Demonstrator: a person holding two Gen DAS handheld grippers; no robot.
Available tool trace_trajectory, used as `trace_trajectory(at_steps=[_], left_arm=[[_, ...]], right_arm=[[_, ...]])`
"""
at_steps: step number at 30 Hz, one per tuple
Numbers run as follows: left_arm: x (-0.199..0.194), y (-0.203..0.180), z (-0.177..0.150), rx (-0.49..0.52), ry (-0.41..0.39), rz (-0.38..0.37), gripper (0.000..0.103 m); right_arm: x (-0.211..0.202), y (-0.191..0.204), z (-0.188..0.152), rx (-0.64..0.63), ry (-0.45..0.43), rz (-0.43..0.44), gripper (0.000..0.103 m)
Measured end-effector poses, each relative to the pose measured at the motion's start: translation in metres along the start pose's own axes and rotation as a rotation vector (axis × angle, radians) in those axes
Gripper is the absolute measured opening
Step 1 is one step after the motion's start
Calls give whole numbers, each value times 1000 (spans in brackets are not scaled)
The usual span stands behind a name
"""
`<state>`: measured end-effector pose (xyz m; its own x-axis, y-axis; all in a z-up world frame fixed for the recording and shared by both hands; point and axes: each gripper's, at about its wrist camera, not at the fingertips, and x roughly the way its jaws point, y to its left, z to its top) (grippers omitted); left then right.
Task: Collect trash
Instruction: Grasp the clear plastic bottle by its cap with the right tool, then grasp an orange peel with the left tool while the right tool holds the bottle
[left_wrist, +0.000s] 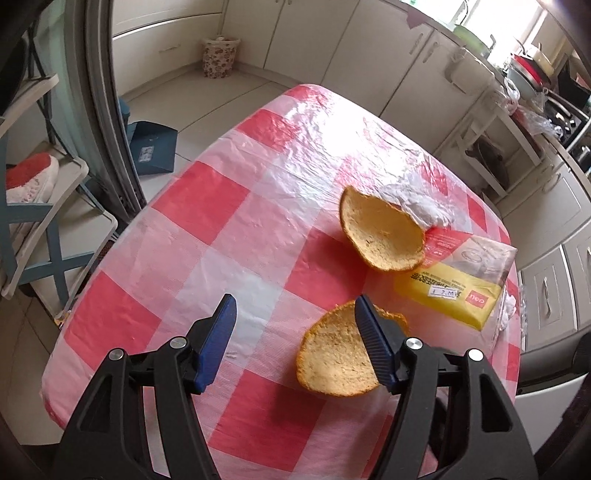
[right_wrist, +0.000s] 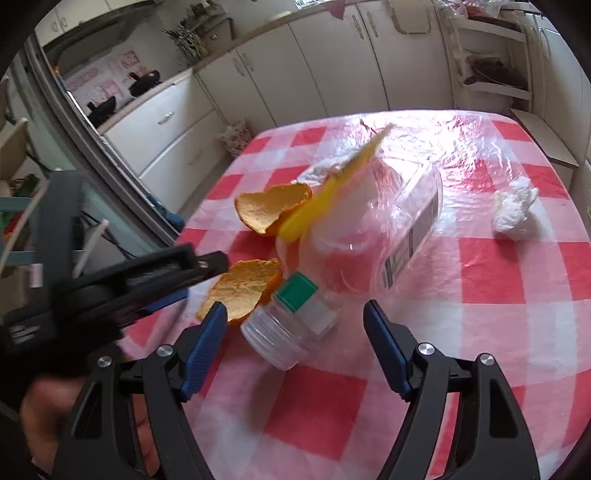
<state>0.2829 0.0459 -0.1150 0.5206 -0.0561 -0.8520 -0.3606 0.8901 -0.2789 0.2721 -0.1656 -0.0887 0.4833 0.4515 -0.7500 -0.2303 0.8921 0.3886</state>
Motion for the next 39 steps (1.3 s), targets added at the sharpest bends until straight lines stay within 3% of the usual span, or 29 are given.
trace_trajectory(at_steps=[4, 8, 11, 15, 18, 22, 23, 25, 30, 32, 35, 39], left_arm=[[2, 2, 3, -3, 7, -2, 63], [5, 2, 5, 5, 9, 8, 63], [8, -1, 5, 40, 8, 30, 63], [13, -9, 6, 120, -8, 75, 63], [18, -19, 6, 196, -27, 116, 63], [24, -40, 0, 308, -55, 153, 63], [25, -45, -2, 329, -55, 144, 63], [25, -54, -6, 363, -43, 121, 63], [19, -83, -29, 512, 3, 64, 48], [12, -91, -40, 569, 54, 5, 45], [1, -89, -43, 564, 140, -107, 42], [-11, -82, -33, 550, 102, -98, 42]], right_arm=[[11, -2, -6, -12, 28, -44, 73], [0, -19, -7, 10, 21, -67, 50], [-9, -36, -8, 11, 32, -96, 42], [-18, -50, -7, 7, 37, -142, 42], [-19, -50, -4, 4, 7, -145, 53], [-11, -43, -3, -37, -5, -150, 47], [-11, -42, -4, -50, -4, -154, 41], [-12, -43, -5, -64, 4, -153, 41], [-30, -58, -12, -74, 25, -164, 41], [-41, -67, -17, -74, 35, -169, 41], [-61, -81, -27, -74, 52, -174, 41], [-73, -92, -36, -65, 74, -182, 41]])
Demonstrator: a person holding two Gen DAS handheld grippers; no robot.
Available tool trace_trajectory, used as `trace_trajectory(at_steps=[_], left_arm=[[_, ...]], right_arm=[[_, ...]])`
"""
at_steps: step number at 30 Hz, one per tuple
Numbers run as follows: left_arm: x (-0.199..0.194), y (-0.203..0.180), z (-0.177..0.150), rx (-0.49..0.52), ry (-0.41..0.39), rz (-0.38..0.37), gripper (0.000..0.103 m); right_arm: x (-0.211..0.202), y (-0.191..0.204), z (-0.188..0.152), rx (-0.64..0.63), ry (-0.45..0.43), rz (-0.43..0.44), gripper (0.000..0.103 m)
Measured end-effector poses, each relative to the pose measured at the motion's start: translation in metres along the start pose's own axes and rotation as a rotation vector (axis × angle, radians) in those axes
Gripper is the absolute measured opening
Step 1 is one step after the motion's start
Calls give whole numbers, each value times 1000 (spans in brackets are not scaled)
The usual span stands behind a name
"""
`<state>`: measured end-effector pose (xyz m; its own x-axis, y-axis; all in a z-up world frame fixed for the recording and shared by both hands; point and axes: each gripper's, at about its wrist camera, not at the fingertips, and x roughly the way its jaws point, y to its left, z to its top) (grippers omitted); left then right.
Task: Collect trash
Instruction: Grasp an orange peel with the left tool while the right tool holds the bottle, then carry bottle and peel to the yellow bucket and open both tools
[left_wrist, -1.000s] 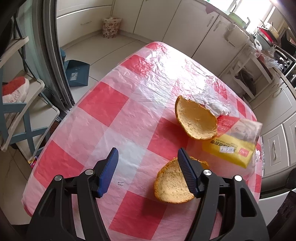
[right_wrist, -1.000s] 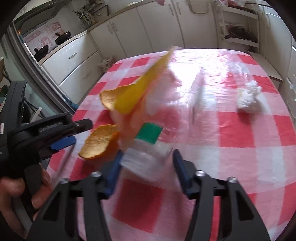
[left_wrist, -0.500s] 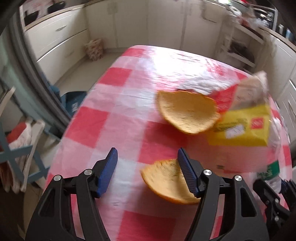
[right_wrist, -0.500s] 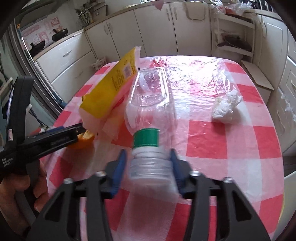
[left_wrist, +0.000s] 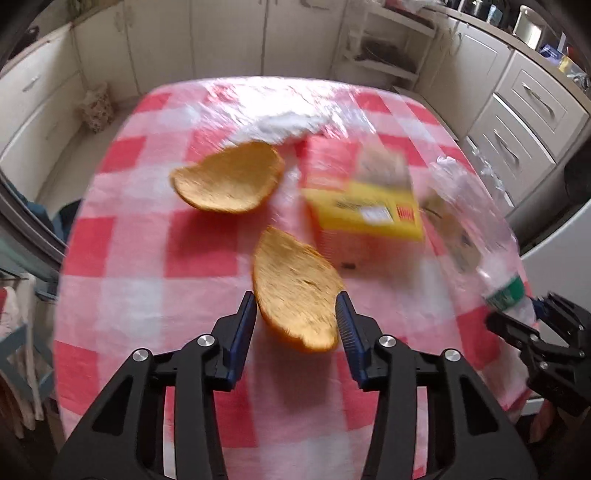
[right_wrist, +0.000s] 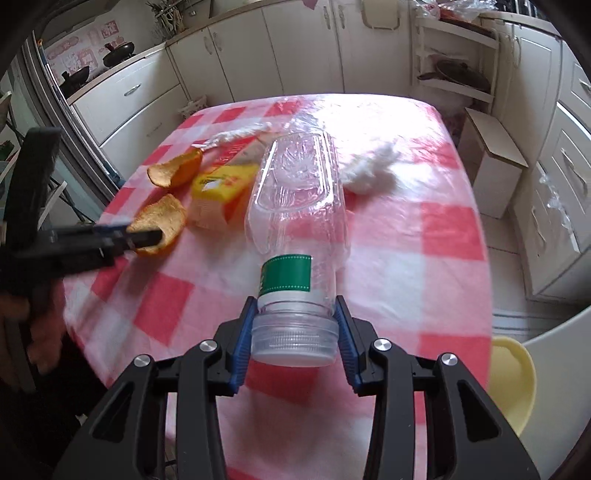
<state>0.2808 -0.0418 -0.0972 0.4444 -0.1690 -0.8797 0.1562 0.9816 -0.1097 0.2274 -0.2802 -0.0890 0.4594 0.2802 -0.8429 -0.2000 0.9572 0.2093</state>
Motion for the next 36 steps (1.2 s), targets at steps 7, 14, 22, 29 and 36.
trace_trajectory(at_steps=[7, 14, 22, 29, 36], left_arm=[[-9, 8, 5, 26, -40, 98, 43], [2, 27, 1, -28, -6, 112, 48], [15, 6, -4, 1, 27, 33, 18], [-2, -18, -3, 36, -23, -9, 7], [-32, -48, 3, 49, -104, -124, 7]], right_arm=[[2, -7, 0, 27, 3, -2, 46], [8, -2, -1, -1, 3, -13, 47], [9, 3, -3, -44, -3, -36, 41], [5, 8, -9, -85, -3, -42, 41], [-12, 2, -19, -102, -38, -84, 41]])
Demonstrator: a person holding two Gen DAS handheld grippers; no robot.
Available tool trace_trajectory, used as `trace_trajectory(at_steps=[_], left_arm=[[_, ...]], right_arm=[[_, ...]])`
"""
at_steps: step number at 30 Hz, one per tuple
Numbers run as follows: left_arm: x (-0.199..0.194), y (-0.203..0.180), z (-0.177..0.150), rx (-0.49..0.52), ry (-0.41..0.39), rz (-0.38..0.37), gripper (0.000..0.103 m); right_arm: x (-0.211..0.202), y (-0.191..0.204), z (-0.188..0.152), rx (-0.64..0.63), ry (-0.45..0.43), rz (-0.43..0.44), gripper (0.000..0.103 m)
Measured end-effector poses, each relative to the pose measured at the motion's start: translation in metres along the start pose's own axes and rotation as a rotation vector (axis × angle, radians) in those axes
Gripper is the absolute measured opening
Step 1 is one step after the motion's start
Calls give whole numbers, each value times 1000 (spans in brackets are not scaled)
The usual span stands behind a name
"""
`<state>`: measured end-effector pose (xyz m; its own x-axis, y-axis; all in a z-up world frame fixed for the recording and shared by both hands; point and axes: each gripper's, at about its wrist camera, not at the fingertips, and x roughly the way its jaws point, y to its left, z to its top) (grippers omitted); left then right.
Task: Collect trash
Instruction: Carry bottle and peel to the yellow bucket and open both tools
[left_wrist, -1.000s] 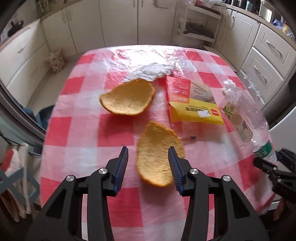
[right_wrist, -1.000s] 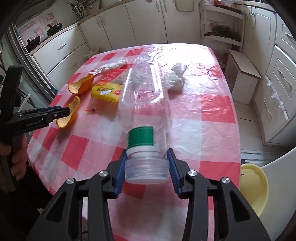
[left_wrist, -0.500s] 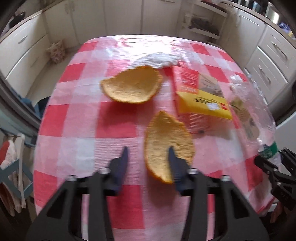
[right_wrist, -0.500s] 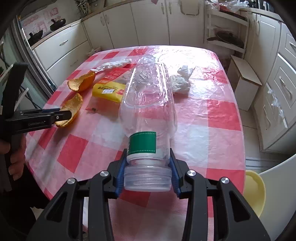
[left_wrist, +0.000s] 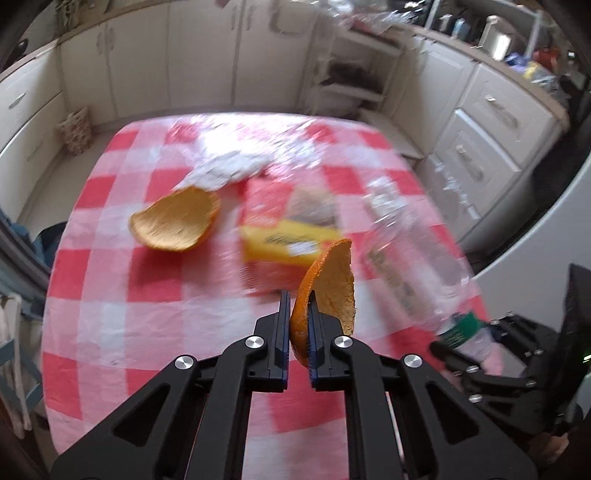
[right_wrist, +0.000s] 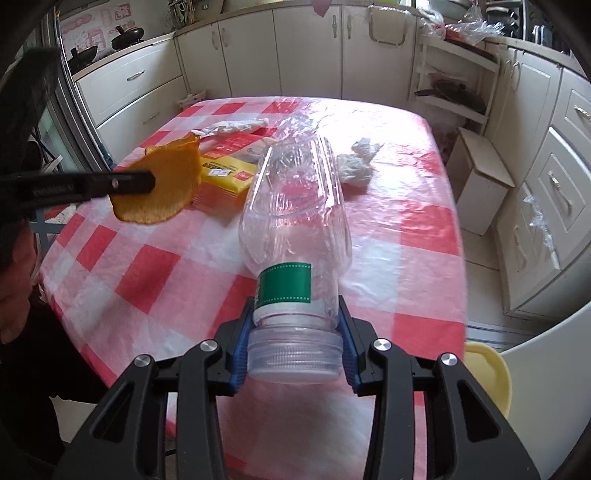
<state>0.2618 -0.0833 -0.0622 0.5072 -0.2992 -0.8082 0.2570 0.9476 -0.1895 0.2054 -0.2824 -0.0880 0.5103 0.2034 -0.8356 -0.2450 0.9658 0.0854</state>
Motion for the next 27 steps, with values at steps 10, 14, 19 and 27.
trace_trajectory(at_steps=[10, 14, 19, 27], left_arm=[[7, -91, 7, 101, -14, -107, 7], [15, -142, -1, 173, -5, -135, 7], [36, -194, -10, 209, 30, -174, 7], [89, -261, -26, 209, 121, -195, 7]], right_arm=[[-34, -49, -26, 60, -47, -123, 41], [-51, -78, -42, 114, -65, -173, 41], [-64, -112, -65, 174, -68, -246, 41], [-44, -177, -96, 325, 42, -334, 54]])
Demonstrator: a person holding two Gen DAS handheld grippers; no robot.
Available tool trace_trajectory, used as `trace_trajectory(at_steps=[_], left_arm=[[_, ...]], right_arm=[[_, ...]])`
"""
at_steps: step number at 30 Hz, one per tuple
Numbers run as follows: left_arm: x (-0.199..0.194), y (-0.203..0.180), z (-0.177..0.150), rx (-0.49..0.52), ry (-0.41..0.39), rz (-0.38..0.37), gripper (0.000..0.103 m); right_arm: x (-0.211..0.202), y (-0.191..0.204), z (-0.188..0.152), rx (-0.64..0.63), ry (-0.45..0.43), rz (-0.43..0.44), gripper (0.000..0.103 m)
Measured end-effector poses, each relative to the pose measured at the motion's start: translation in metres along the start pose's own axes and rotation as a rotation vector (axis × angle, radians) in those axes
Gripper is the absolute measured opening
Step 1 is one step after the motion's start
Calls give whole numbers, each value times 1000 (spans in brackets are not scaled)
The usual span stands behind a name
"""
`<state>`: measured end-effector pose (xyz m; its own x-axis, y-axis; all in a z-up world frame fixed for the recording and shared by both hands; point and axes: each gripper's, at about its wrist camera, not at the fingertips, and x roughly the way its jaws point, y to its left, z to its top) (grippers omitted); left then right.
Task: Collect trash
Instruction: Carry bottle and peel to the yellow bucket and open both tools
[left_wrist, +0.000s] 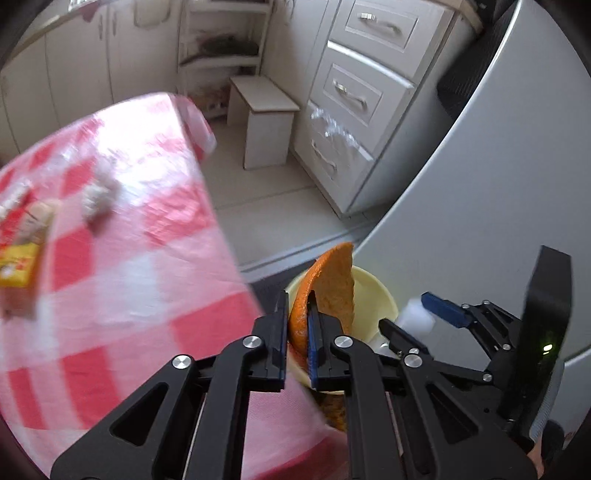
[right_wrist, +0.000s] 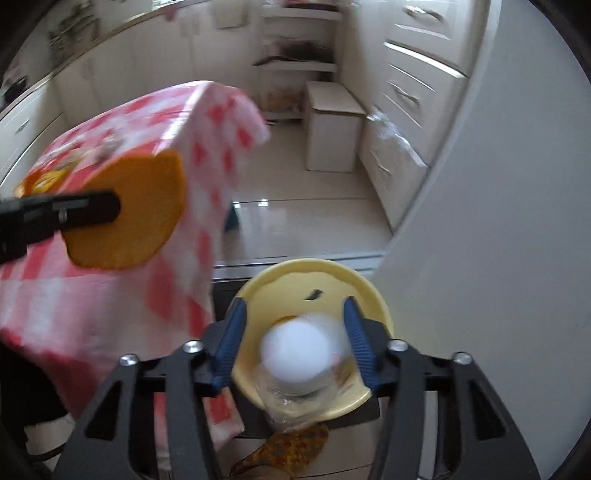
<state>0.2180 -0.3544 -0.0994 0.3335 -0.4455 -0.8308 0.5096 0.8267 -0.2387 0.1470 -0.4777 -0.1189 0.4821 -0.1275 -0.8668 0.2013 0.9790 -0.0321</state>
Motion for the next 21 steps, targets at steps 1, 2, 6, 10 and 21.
trace_trajectory(at_steps=[1, 2, 6, 10, 21], left_arm=[[10, -3, -1, -16, 19, -8, 8], [17, -5, -1, -32, 34, -17, 8], [32, -13, -3, -26, 63, -28, 11], [33, -15, -3, -22, 61, -30, 16], [23, -6, -1, -26, 45, -17, 25]], right_arm=[[1, -6, 1, 21, 2, -2, 54], [-2, -13, 2, 47, -8, 4, 54], [-19, -30, 6, 110, -66, 19, 55], [-33, -35, 10, 136, -111, 37, 57], [-48, -29, 12, 136, -152, 76, 63]])
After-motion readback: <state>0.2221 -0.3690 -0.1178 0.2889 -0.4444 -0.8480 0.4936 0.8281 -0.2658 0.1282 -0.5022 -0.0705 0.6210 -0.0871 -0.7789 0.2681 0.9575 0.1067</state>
